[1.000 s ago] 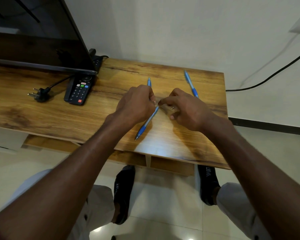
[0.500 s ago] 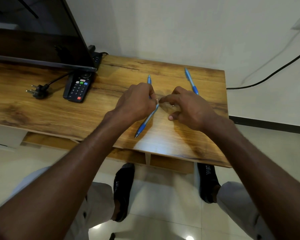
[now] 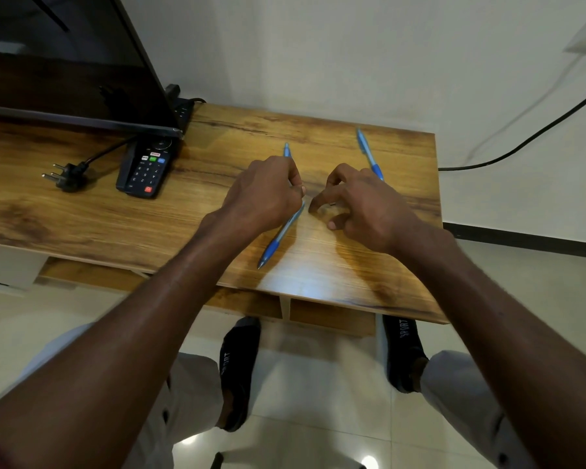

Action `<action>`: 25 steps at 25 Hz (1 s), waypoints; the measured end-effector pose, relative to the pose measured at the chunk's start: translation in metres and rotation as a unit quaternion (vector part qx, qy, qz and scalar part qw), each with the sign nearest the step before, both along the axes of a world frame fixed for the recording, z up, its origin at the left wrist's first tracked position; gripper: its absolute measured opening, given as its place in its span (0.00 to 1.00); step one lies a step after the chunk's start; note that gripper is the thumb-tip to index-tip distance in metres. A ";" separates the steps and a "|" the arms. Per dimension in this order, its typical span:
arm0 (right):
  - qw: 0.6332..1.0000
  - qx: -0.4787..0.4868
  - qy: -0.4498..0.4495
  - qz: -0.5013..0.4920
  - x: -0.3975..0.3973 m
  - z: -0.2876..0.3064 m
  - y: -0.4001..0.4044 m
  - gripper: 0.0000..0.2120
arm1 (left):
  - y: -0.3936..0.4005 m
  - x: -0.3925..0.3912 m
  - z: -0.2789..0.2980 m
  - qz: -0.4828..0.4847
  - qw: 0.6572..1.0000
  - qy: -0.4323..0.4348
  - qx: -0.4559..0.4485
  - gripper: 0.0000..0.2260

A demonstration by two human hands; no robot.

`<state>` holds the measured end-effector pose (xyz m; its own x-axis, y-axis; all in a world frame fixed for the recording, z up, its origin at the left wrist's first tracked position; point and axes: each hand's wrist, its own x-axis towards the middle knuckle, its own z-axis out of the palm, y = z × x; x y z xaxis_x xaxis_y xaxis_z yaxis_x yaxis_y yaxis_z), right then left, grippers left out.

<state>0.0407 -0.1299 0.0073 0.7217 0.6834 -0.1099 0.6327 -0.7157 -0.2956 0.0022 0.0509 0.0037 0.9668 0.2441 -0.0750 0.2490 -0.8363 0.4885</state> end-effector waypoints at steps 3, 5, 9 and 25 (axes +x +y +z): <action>1.000 0.004 0.009 -0.005 -0.001 0.001 -0.002 0.20 | -0.001 0.002 0.000 -0.011 1.000 -0.009 -0.001 0.04; 1.000 0.010 0.013 -0.016 -0.002 0.001 -0.003 0.19 | -0.003 0.003 0.000 -0.012 1.000 -0.008 0.002 0.04; 0.999 0.028 0.031 -0.033 -0.001 0.003 -0.001 0.27 | -0.004 0.004 0.001 -0.005 1.000 -0.001 0.006 0.05; 0.999 -0.009 0.032 -0.041 -0.001 -0.004 -0.003 0.31 | -0.004 0.003 -0.001 -0.021 1.000 -0.007 0.002 0.06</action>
<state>0.0401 -0.1326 0.0035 0.7660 0.6204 -0.1684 0.5529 -0.7695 -0.3198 0.0051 0.0474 0.0030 0.9771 0.2037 -0.0613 0.2074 -0.8478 0.4881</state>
